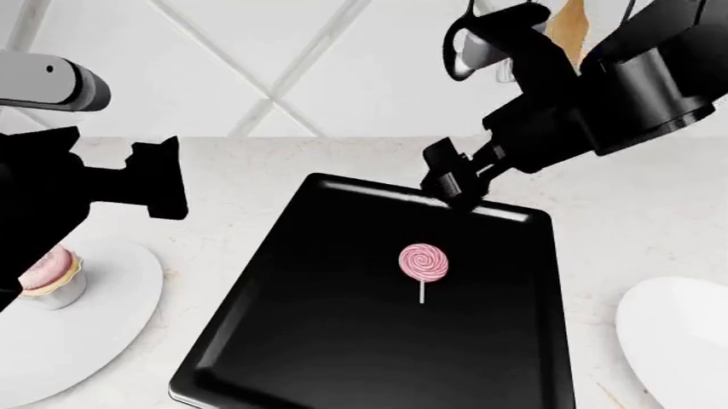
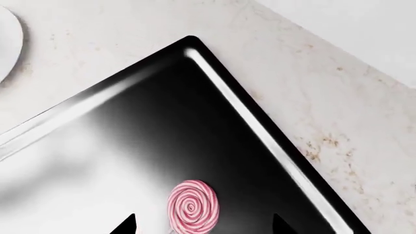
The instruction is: Move the dessert items from the plate to the tray.
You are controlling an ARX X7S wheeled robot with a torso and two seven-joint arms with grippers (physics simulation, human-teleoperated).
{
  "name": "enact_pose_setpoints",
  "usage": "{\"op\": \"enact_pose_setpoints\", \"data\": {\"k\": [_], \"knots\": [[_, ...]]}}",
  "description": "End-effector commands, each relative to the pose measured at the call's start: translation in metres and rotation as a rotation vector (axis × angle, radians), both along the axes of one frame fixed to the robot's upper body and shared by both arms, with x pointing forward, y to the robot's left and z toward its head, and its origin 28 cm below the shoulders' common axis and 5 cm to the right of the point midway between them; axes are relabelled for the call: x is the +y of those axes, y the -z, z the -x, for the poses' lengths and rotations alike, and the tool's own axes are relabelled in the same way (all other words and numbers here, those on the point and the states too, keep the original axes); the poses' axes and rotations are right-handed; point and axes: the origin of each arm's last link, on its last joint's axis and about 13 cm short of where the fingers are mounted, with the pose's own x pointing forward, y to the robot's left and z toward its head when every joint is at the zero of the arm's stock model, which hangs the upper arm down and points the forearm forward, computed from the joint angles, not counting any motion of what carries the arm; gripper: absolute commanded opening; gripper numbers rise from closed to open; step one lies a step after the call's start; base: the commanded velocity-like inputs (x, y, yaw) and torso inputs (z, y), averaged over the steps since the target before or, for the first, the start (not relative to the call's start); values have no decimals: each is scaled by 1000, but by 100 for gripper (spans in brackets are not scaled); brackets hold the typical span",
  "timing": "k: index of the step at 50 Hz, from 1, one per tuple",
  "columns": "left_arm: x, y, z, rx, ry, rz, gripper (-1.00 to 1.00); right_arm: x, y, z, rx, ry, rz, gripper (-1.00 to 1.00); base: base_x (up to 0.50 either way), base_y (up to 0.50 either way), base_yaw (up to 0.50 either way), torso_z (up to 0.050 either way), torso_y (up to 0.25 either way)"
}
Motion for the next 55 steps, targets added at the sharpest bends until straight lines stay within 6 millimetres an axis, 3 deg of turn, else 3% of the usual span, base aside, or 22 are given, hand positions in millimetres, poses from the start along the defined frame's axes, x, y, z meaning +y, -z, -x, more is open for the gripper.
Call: {"op": "enact_pose_setpoints", "data": {"k": [1, 16, 35, 55], "knots": [[7, -24, 15, 117, -33, -110, 100, -20, -16, 32, -93, 47, -58, 100, 0, 0, 0, 0, 0], [37, -61, 43, 309, -25, -108, 100, -38, -18, 50, -212, 104, -128, 100, 0, 0, 0, 0, 0], [55, -65, 51, 468, -15, -129, 100, -57, -20, 72, -331, 141, -210, 100, 0, 0, 0, 0, 0], [70, -81, 58, 503, -90, -116, 100, -61, -13, 75, -337, 141, -230, 100, 0, 0, 0, 0, 0]]}}
